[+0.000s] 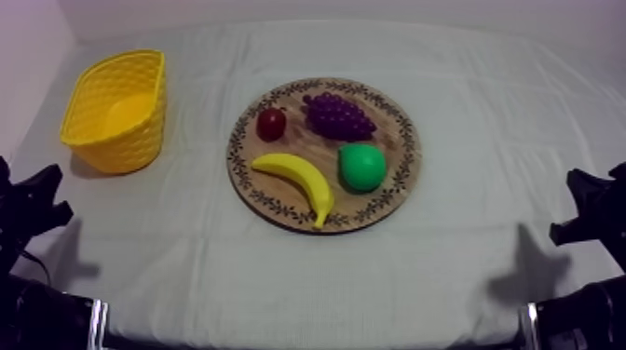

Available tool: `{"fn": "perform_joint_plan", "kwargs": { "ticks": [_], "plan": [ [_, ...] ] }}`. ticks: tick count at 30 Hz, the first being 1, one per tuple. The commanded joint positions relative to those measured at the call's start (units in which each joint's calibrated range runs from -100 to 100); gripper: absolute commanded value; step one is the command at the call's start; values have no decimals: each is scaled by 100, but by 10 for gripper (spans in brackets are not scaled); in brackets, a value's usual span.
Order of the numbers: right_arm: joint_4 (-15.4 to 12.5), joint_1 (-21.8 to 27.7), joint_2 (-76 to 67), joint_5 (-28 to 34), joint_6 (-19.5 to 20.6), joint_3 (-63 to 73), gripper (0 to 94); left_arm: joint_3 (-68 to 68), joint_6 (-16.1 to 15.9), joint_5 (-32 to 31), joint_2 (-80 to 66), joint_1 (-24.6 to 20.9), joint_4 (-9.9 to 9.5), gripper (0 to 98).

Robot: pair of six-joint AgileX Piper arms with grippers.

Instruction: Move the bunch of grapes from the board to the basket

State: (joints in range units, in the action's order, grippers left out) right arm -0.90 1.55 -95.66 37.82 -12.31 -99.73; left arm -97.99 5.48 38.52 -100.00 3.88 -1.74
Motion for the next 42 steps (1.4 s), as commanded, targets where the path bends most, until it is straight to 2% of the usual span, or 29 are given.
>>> {"fn": "perform_joint_plan", "kwargs": {
  "ticks": [1, 16, 24, 34, 42],
  "plan": [
    [0, -2, -1, 0, -2, -4, 2, -167, -331, -522, 0, -124, -29, 0],
    [0, -2, -1, 0, -2, -4, 2, -167, -332, -516, 0, -124, -29, 0],
    [0, -2, -1, 0, -2, -4, 2, -45, -143, -787, 168, -61, -11, 0],
    [0, -2, -1, 0, -2, -4, 2, 1212, -153, -899, 1370, 221, -5, 0],
    [0, -2, -1, 0, -2, -4, 2, 2629, -344, -747, 2824, 757, -13, 0]
  ]
}}
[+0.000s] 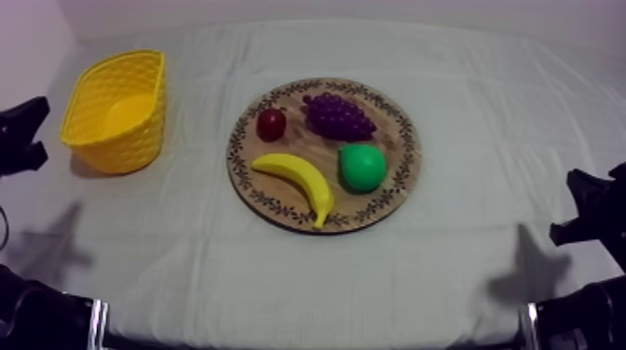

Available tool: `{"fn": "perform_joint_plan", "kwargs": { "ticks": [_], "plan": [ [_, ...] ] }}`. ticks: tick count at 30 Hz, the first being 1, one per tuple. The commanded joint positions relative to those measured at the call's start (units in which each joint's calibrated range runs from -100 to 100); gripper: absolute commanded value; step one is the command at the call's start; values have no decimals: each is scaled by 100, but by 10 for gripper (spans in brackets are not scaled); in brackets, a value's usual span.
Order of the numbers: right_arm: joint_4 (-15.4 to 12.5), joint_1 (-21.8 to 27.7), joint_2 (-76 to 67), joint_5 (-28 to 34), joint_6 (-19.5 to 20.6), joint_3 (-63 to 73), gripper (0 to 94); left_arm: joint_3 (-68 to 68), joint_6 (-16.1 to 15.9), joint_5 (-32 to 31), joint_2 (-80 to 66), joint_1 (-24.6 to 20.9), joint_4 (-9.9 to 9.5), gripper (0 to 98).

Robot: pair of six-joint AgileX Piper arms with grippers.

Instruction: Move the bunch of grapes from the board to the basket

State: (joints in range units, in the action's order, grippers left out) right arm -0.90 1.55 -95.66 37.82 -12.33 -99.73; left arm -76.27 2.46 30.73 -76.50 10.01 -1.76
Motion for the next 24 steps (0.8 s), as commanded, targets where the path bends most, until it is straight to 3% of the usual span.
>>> {"fn": "perform_joint_plan", "kwargs": {
  "ticks": [1, 12, 24],
  "plan": [
    [0, -2, -1, 0, 0, -4, 2, 652, -76, 86, 669, 242, -23, 0],
    [0, -2, -1, 0, 0, -4, 2, 2490, -295, 733, 2172, 1078, -70, 0],
    [0, -2, -1, 0, 0, -4, 2, 4134, -483, 1664, 3311, 1410, -32, 0]
  ]
}}
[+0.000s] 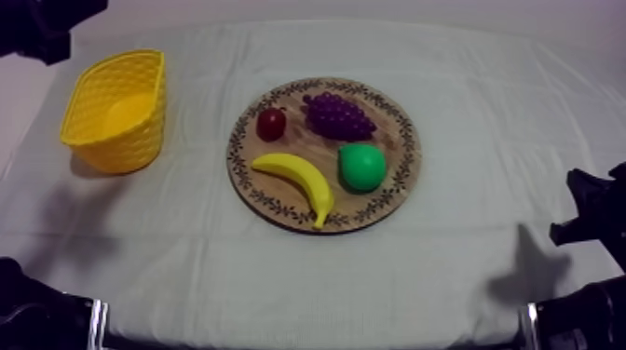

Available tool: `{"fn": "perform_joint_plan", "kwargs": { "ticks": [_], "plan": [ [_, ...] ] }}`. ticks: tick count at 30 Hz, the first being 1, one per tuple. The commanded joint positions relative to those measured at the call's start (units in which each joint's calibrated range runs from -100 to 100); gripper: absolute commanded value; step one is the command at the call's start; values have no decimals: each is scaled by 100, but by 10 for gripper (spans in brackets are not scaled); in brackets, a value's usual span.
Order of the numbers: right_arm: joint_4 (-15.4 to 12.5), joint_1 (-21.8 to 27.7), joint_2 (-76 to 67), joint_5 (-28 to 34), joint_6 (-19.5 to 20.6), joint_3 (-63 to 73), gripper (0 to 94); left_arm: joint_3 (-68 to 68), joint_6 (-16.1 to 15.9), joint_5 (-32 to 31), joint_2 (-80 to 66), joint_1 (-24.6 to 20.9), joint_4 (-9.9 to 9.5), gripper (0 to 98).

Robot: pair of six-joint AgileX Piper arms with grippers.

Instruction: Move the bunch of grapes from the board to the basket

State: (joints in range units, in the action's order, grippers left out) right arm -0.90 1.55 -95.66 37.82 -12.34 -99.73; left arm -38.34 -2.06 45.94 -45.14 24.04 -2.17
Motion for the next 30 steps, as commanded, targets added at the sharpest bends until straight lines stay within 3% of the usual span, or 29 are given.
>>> {"fn": "perform_joint_plan", "kwargs": {
  "ticks": [1, 11, 30],
  "plan": [
    [0, -2, -1, 0, 1, -4, 2, 483, -63, 234, 273, 13, 27, 0],
    [0, -2, -1, 0, 1, -4, 2, 1667, -414, 1017, 1378, -121, 314, 0],
    [0, -2, -1, 0, 1, -4, 2, 4112, -630, 1996, 3651, -63, 203, 0]
  ]
}}
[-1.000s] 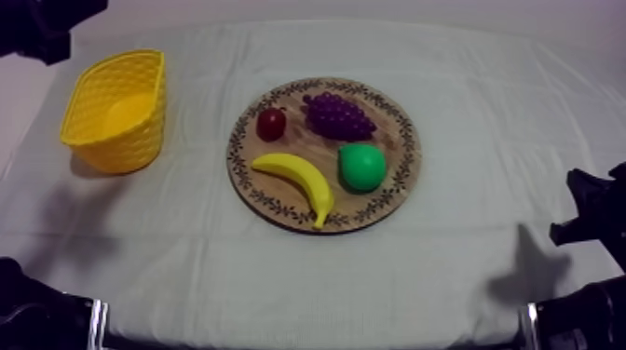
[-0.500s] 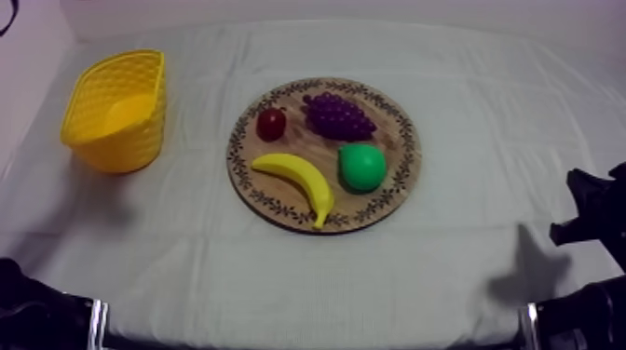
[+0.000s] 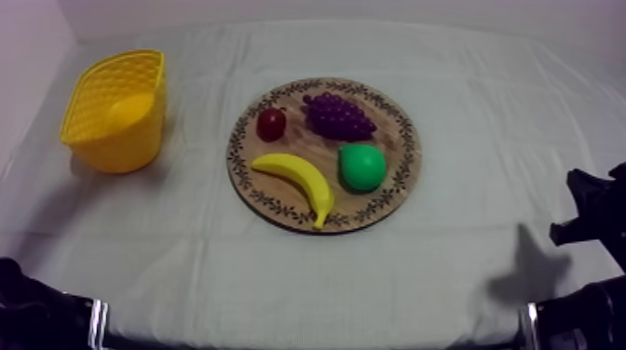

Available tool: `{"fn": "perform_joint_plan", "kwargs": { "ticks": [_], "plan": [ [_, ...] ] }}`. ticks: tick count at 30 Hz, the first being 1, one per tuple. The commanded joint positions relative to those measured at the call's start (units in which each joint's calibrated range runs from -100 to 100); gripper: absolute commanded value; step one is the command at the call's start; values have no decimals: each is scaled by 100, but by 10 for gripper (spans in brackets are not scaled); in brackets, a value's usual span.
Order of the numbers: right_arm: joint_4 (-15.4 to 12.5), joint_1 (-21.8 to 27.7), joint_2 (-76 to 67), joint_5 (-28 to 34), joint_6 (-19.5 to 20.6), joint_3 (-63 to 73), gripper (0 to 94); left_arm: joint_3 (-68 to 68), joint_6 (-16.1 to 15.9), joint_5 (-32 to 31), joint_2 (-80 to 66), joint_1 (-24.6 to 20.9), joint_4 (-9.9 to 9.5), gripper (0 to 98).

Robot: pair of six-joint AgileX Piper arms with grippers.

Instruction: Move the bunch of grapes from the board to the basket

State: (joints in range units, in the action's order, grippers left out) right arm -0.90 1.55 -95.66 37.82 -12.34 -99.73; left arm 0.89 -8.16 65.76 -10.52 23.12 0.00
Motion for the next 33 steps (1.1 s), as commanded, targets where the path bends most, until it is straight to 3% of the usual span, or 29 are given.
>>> {"fn": "perform_joint_plan", "kwargs": {
  "ticks": [1, 18, 33],
  "plan": [
    [0, -2, -1, 0, 1, -4, 2, 280, -39, 34, 286, 59, -15, 0],
    [0, -2, -1, 0, 1, -4, 2, 1126, -402, 128, 1790, 666, -126, 0],
    [0, -2, -1, 0, 1, -4, 2, 992, -618, -98, 2473, 845, -355, 0]
  ]
}}
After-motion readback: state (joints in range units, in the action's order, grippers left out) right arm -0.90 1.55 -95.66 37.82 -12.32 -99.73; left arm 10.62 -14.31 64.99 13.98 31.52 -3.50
